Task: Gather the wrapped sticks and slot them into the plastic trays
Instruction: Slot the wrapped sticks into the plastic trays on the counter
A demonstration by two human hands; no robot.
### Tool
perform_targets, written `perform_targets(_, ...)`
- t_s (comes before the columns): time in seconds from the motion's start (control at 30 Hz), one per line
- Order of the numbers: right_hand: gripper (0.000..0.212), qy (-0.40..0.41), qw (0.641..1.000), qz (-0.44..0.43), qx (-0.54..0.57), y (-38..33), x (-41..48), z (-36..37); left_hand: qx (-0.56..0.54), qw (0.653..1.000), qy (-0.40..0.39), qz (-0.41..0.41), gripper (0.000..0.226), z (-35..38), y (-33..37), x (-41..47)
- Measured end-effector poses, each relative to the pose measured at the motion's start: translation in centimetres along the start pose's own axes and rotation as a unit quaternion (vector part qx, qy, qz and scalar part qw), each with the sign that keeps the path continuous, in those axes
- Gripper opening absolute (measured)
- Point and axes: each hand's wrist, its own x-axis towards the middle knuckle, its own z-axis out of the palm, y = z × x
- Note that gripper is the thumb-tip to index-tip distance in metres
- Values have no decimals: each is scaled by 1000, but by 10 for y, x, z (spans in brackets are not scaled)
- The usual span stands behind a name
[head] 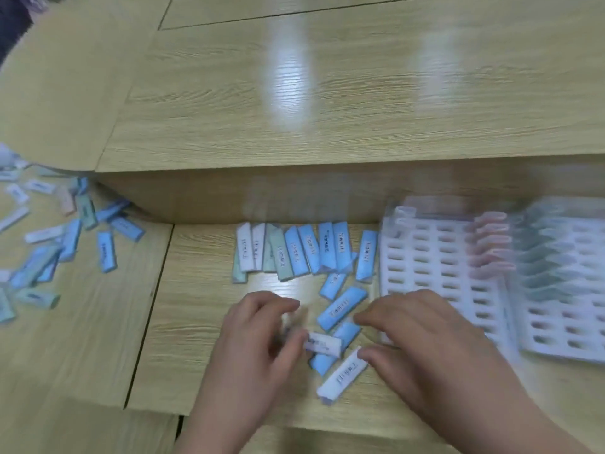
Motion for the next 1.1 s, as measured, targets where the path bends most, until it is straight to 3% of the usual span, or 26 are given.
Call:
perform_targets(0.1, 37, -93, 989, -71, -89, -12, 7, 23, 56, 997, -49, 26, 36, -7, -25, -12)
perform_targets(0.2, 36, -136, 980, -87, -115, -12, 8, 35, 63, 997, -12, 41, 31, -2, -33, -12)
perform_targets(0.37, 33, -109, 981, -92, -132, -11, 8, 37, 36, 999, 5, 40, 36, 6, -31, -7)
perform_targets(0.57, 26, -139, 969, -115, -167, -10, 4, 37, 50, 996, 11, 73, 28, 10, -33, 1)
perform_targets(0.73, 26, -163, 969, -90, -160, -8, 5, 40, 56, 992, -38, 107, 40, 9, -30, 6)
perform_targets(0.87, 26, -172, 970, -77, -154, -8, 5, 40, 65, 985, -71, 141, 37, 8, -30, 16)
perform_targets(1.03, 32, -167, 979, -47, -109, -11, 6, 30, -11, 988, -101, 114, 16, 2, -35, 25)
perform_targets(1.1, 27, -149, 988, -25, -43, -11, 4, 23, -77, 989, -94, 80, 16, -2, -34, 26)
